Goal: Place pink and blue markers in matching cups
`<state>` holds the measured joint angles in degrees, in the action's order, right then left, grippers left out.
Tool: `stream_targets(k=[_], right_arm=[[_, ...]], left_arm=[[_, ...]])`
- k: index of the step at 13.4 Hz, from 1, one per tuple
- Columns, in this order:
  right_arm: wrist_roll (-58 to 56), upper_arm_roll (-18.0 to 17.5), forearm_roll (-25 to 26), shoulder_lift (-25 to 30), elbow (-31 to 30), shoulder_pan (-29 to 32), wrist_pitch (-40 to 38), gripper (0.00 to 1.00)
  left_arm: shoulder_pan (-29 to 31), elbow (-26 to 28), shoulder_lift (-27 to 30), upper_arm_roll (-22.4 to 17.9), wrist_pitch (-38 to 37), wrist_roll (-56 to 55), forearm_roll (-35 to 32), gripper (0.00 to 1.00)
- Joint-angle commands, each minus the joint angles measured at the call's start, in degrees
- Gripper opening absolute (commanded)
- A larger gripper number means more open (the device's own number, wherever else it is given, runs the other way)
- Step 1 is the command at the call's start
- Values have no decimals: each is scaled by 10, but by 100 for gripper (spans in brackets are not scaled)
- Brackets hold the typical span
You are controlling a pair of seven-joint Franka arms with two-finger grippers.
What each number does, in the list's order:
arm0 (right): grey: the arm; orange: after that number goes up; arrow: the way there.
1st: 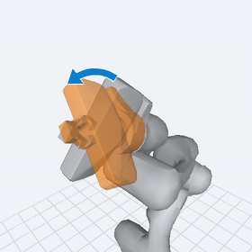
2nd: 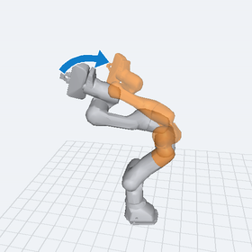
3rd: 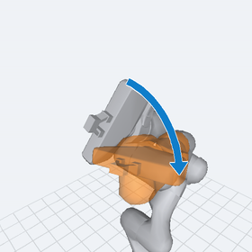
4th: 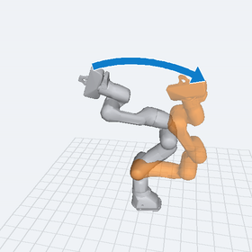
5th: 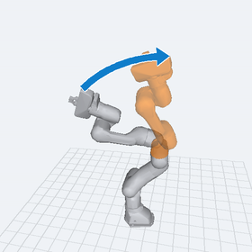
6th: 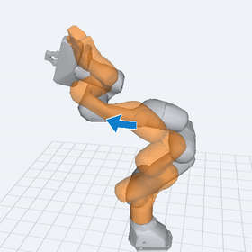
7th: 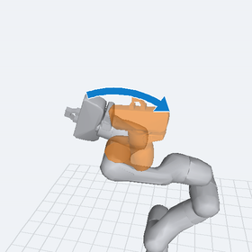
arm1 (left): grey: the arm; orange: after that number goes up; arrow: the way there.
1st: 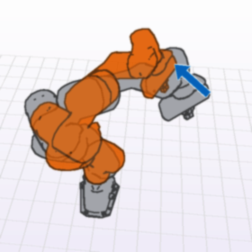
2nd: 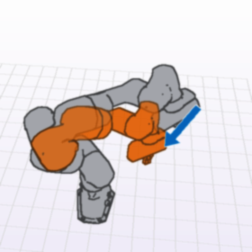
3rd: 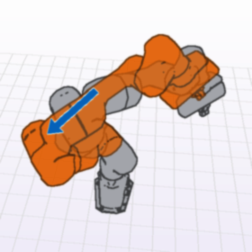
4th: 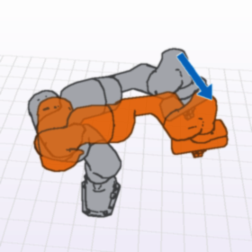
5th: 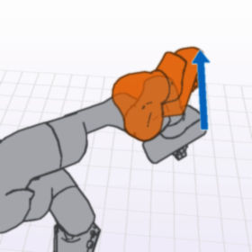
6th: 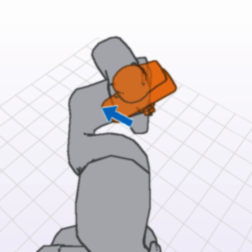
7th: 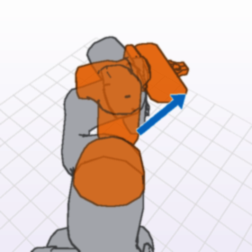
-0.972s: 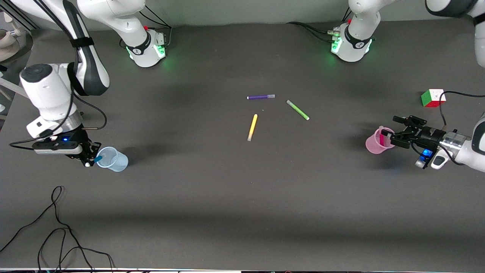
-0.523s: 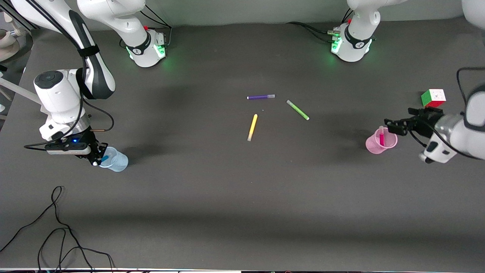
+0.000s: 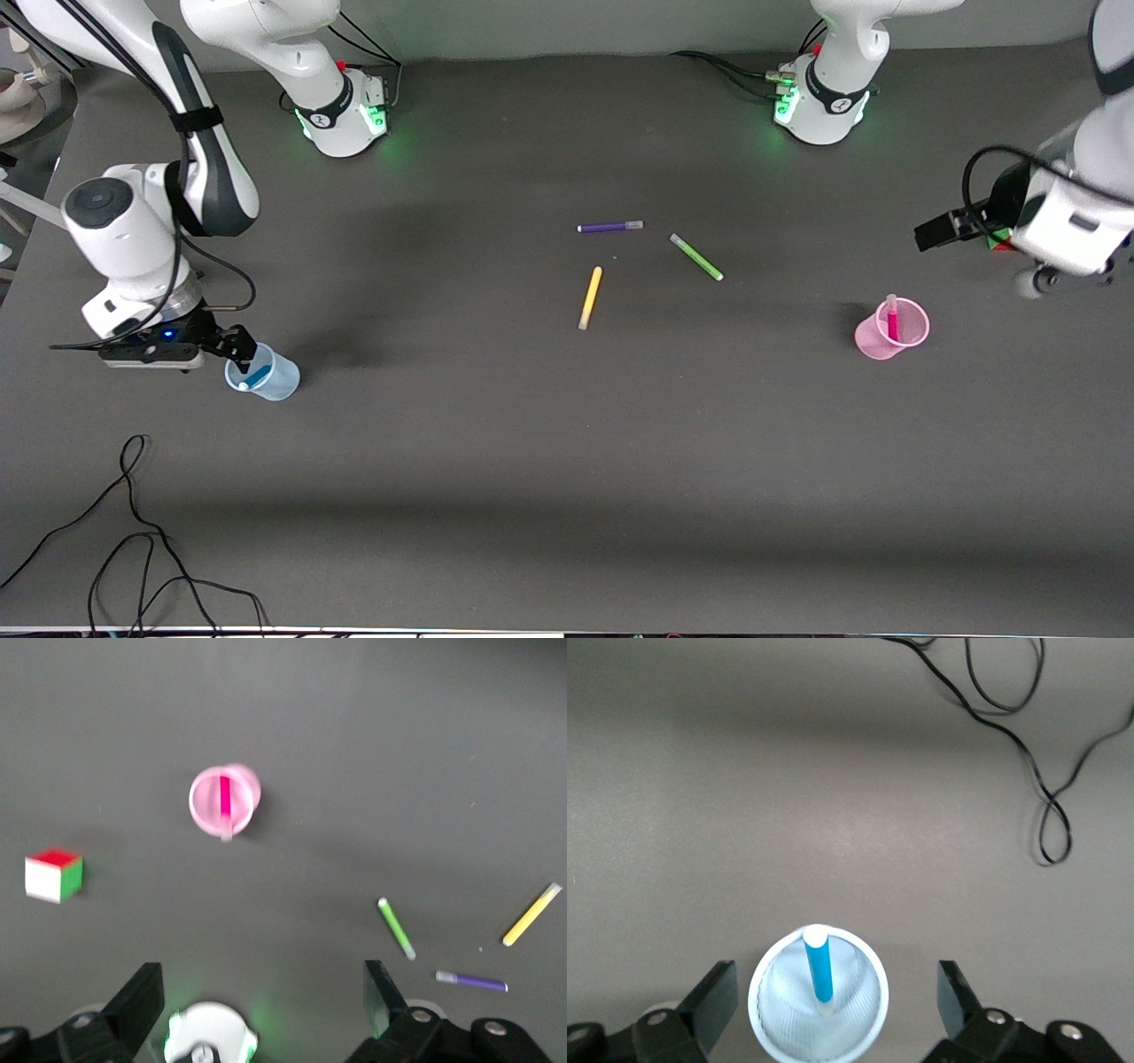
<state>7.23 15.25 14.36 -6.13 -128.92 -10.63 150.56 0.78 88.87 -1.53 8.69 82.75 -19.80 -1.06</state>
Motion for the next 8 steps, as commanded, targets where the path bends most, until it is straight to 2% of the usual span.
stream_targets(k=[1, 2, 4, 8], right_arm=[[0, -40, -87, 8, 114, 1, -183, 100], [2, -50, -113, 9, 159, 1, -261, 100], [2, -58, -121, 21, 226, 0, -363, 100], [-1, -94, -120, 116, 244, 0, -442, 100]], left_arm=[[-3, 72, 43, -5, 78, 59, -25, 100], [-3, 82, 50, -7, 96, 85, -40, 100], [4, 82, 50, -11, 116, 100, -41, 100], [5, 82, 55, -44, 123, 156, -33, 100]])
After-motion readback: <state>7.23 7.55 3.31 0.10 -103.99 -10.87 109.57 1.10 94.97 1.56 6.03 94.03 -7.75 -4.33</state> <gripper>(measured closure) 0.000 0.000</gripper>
